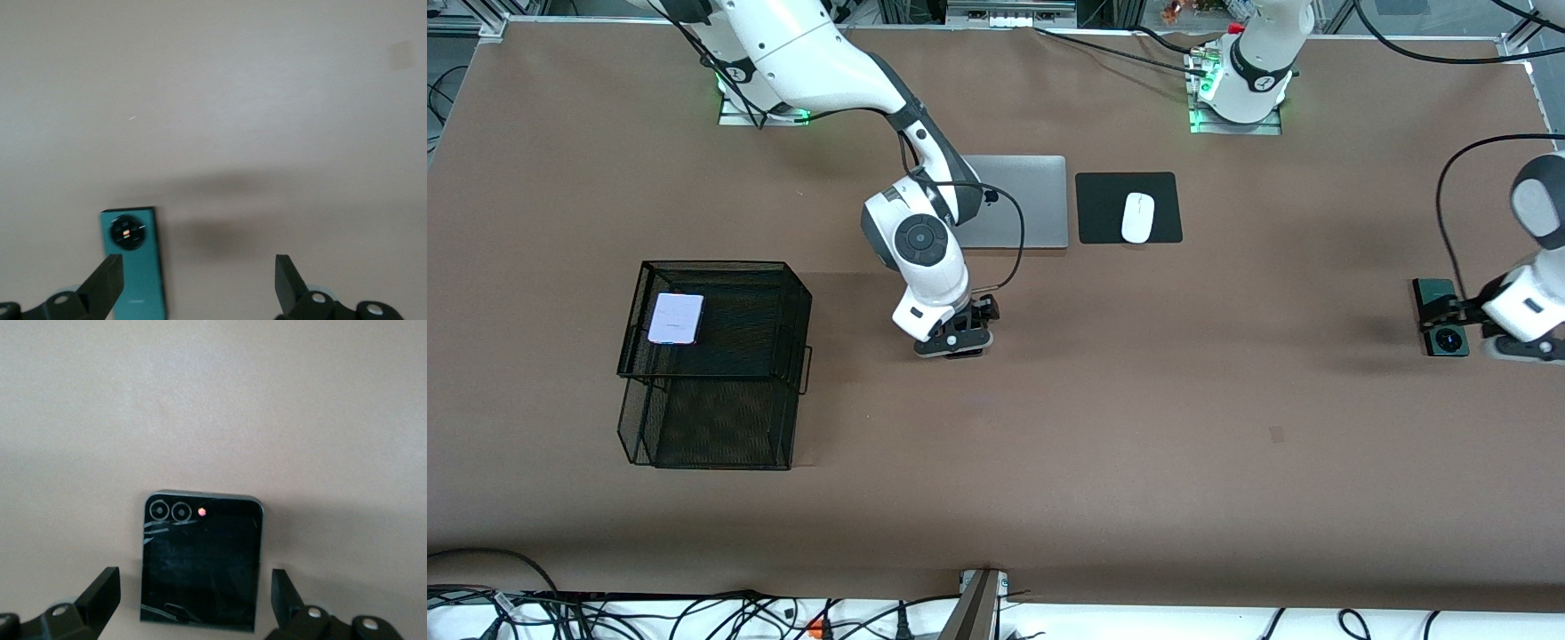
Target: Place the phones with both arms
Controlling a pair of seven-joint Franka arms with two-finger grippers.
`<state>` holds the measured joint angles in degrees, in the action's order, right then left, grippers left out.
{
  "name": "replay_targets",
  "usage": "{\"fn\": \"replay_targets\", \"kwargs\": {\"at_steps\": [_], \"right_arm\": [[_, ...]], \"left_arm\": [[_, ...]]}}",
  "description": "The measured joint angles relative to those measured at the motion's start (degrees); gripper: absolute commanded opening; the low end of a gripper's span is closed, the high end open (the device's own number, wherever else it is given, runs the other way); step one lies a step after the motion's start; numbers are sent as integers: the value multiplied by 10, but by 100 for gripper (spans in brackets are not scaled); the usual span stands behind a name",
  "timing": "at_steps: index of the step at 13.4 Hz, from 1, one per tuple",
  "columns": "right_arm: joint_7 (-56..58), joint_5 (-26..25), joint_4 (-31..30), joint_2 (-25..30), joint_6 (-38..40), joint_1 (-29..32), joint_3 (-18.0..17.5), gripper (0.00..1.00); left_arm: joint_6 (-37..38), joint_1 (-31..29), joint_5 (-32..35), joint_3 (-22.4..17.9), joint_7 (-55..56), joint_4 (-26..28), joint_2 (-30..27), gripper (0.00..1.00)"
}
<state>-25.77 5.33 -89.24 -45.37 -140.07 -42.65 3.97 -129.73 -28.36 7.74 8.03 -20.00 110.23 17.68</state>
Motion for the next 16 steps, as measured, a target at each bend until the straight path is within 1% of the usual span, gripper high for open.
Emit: {"fn": "replay_targets", "kwargs": {"at_steps": [3,6,7,8,9,10,12,13,16], "right_arm": [[1,-10,0,-9,-10,-2,0,100],[4,-23,0,-14,-11,-4,0,98],[4,-32,0,-16,-12,-5,0,92],[4,-39,0,-17,-12,-6,0,71],[4,-45,0,-18,-12,-6,0,43],[4,-48,0,-18,-12,-7,0,27],[4,-51,2,-16,-11,-7,0,8],[5,-51,2,-17,-12,-7,1,2],[6,-51,14,-14,-18,-7,12,1]], "left_arm": [[-47,-48,0,1,-35,8,24,100],[-102,-94,0,2,-61,11,63,100],[-116,-104,0,3,-63,11,76,100],[-127,-112,-4,3,-63,11,88,100],[-137,-117,-17,3,-64,11,99,100],[-146,-119,-26,4,-64,11,107,100],[-165,-123,-35,4,-64,15,117,100],[-178,-125,-37,4,-64,21,120,100],[-195,-127,-39,4,-64,38,123,100]]}}
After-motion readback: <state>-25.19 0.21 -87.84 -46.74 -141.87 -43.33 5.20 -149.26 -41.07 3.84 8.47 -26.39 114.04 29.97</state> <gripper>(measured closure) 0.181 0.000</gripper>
